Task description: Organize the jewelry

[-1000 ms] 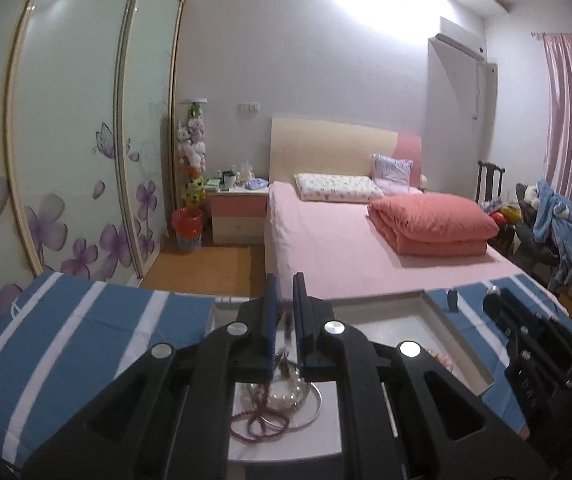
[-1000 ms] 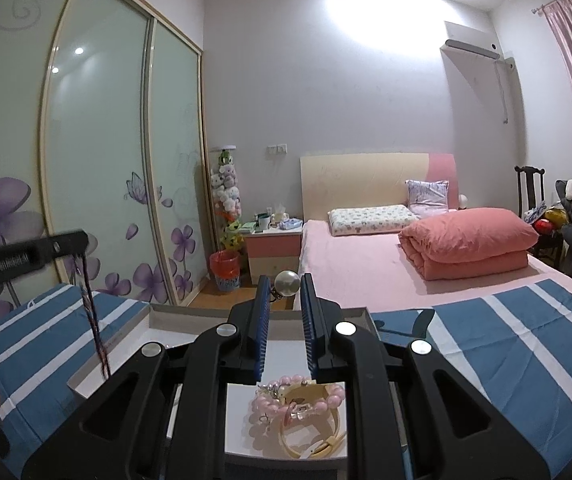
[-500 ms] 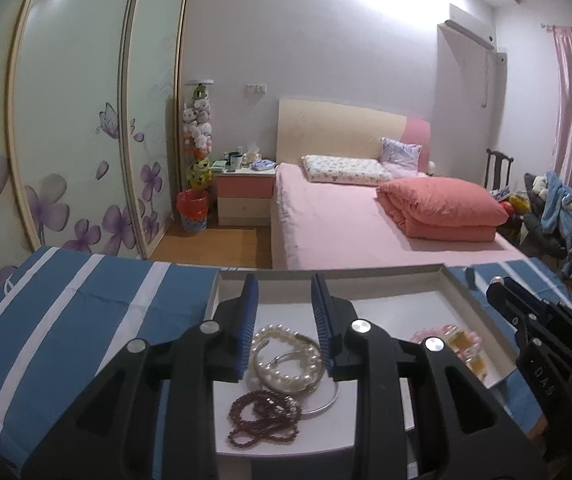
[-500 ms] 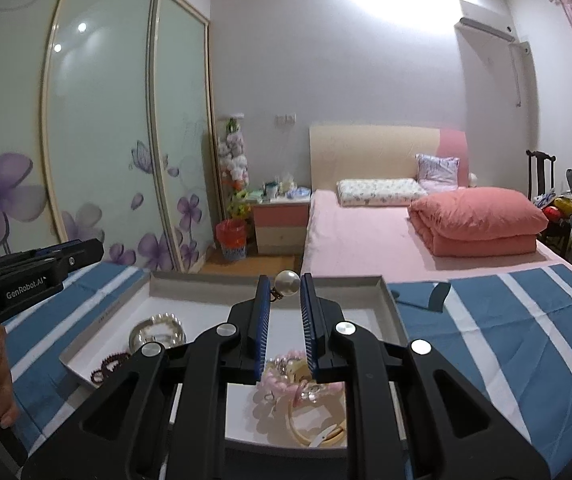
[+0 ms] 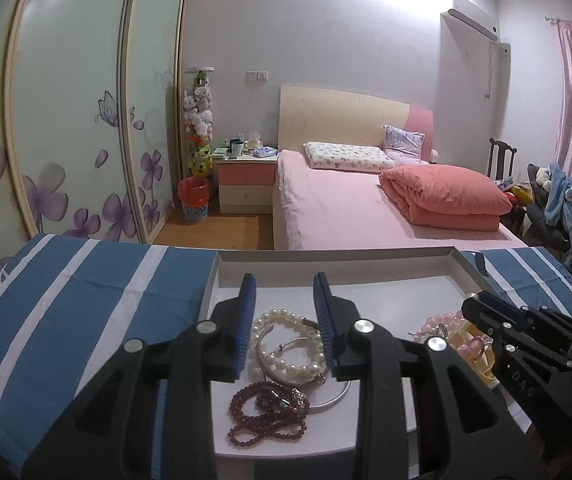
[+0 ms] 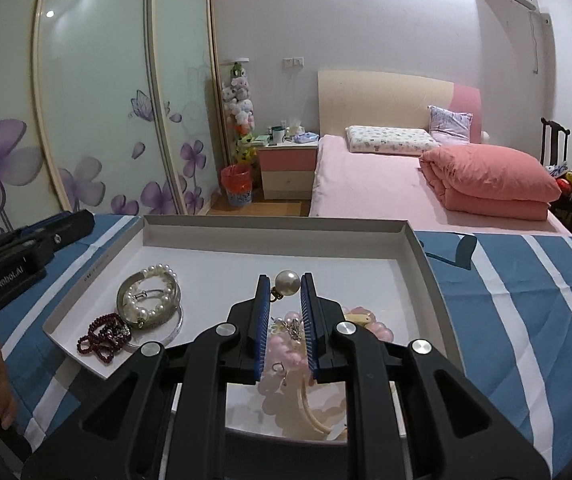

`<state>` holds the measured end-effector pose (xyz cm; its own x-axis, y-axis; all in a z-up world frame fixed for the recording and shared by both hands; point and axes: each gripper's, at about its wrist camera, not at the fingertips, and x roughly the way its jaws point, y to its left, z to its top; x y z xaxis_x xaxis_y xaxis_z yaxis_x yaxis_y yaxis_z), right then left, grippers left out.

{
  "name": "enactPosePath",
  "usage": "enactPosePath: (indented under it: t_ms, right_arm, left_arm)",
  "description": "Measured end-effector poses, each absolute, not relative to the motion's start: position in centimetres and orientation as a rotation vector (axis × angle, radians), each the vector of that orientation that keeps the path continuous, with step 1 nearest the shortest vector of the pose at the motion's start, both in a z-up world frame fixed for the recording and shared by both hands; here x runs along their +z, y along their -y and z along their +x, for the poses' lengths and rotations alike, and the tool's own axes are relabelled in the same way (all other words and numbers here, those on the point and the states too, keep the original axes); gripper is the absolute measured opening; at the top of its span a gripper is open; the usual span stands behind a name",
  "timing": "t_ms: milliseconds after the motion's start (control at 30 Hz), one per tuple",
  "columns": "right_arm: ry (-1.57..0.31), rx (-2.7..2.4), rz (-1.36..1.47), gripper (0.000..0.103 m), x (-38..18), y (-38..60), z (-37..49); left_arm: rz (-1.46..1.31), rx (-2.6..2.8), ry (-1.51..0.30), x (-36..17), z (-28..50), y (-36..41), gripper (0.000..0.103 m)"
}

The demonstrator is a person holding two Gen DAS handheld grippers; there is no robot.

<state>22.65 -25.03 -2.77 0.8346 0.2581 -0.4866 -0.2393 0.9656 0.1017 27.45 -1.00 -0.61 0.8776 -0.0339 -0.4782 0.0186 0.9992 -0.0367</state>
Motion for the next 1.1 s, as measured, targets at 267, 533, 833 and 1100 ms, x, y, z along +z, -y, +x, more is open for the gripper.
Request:
enactPosePath:
  t_ms: [267, 533, 833, 1100]
  right_arm:
    - [-0.442, 0.242, 0.096, 0.036, -0.4, 27.3, 20.7]
    - [-0.404, 0.225, 0.107, 0.053, 1.2, 28.6, 16.0]
    - [-0.415, 0.210, 0.060, 0.091, 0.6, 26.9, 10.6]
    - [-0.407, 0.136, 0.067, 0.101, 0.3, 26.9, 7.9]
  left_arm:
    - [-0.035, -0.028, -0.461, 0.9, 25.1, 0.5, 0.038]
    - [-0.034, -0.003, -0.408, 2.5, 19.1, -1.7, 0.053]
    - [0.043, 0.069, -0.396, 0.6, 12.3, -1.5, 0.088]
    - [0.047, 0.098, -0.398, -0.3, 9.3, -1.4, 0.099]
